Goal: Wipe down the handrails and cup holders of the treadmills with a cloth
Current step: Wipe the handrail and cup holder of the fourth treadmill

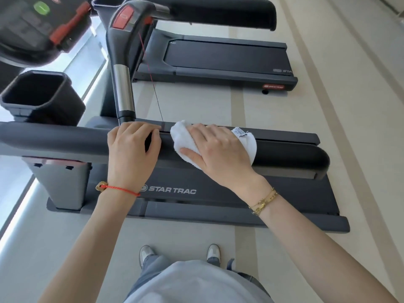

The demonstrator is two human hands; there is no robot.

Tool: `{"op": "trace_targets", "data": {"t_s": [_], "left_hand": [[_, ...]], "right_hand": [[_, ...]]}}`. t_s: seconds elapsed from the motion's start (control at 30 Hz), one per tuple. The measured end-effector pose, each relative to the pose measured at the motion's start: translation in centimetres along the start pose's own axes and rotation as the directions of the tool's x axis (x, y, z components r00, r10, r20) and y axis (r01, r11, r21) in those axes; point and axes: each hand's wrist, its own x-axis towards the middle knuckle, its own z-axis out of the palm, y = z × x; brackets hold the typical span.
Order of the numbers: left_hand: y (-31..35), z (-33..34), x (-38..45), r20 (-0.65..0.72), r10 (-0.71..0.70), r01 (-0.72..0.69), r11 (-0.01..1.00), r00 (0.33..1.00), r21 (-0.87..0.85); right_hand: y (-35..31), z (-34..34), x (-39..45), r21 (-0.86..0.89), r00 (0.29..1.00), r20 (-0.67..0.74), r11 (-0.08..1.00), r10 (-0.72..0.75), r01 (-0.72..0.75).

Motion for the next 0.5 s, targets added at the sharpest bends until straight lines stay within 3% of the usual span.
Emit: {"op": "trace_targets", "data": {"t_s": [0.5], "left_hand": [[-17.2, -6.5, 1.6, -0.091, 0.003, -0.004, 1.000, 0.996, -0.002]], "right_hand": [[-14.8, 3.8, 10.6, 0.024, 0.997, 0.073, 1.000, -0.015, 0.014]]}}
